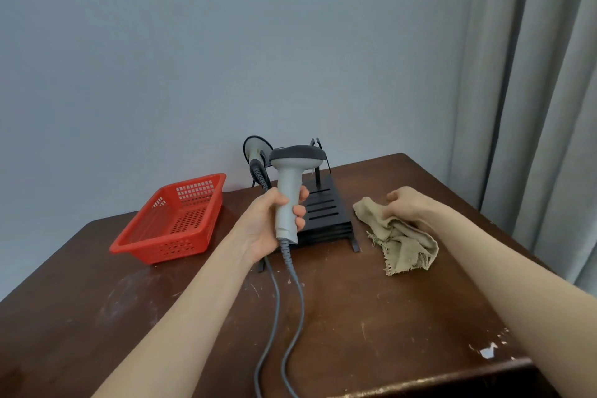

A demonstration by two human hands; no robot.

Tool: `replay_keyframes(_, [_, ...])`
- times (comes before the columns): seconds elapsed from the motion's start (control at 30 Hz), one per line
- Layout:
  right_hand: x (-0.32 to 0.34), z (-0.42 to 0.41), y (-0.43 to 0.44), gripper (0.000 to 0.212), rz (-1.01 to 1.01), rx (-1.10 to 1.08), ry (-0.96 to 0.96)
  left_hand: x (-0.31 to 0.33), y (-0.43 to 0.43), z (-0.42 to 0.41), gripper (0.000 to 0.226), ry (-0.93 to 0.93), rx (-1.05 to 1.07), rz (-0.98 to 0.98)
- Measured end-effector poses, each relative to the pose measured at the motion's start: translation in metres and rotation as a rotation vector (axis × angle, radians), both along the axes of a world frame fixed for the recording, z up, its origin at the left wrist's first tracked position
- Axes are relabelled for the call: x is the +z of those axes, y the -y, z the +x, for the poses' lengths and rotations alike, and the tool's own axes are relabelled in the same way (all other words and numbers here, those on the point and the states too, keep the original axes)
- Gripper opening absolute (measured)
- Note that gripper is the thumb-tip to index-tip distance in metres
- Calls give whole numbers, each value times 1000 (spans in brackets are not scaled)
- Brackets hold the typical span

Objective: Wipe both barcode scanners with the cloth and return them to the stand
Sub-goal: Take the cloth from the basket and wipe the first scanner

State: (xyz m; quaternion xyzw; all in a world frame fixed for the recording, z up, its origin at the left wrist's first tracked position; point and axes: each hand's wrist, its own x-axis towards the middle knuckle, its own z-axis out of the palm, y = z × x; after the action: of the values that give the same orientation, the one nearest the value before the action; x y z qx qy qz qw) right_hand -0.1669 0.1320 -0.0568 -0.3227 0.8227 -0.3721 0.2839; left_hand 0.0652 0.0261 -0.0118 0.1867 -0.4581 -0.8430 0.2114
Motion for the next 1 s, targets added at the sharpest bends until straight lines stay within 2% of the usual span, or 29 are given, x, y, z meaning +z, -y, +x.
replay_keyframes(0.13, [-9,-5,2,21,-31,-83,-276,-6,1,-6,18,26,158,28])
replay_keyframes(0.2, [-13,-6,1,13,-38,-115,-352,-8,2,-5,20,24,186,12])
replay_keyframes(0.23, [-13,-6,-1,13,-32,-126,-372,-10,3,-3,22,33,200,-3])
replay_keyframes(0.37, [-10,-7,-1,35,-35,-141,-342,-14,5,-1,24,62,270,-50])
replay_keyframes(0.43, [-6,-11,0,53,12,-124,-318,-16,6,-2,24,56,289,-42])
replay_keyframes(0.5, [-2,-13,-3,58,68,-108,-348,-17,6,-3,24,45,287,-31])
replay_keyframes(0.6, [6,-11,-6,65,129,-53,-384,-17,4,-4,21,41,263,-45])
replay_keyframes(0.73, [14,-7,-3,82,278,120,-303,-16,3,-3,22,37,225,20])
replay_keyframes(0.8, [13,-4,-1,74,317,150,-342,-17,5,-1,29,21,196,88])
replay_keyframes(0.87, [9,-4,1,57,269,80,-396,-19,7,2,36,14,164,118])
replay_keyframes(0.93, [7,-6,3,43,170,11,-360,-21,7,4,41,3,131,151])
replay_keyframes(1.0, [6,-7,5,41,78,15,-270,-23,7,5,43,-16,108,190])
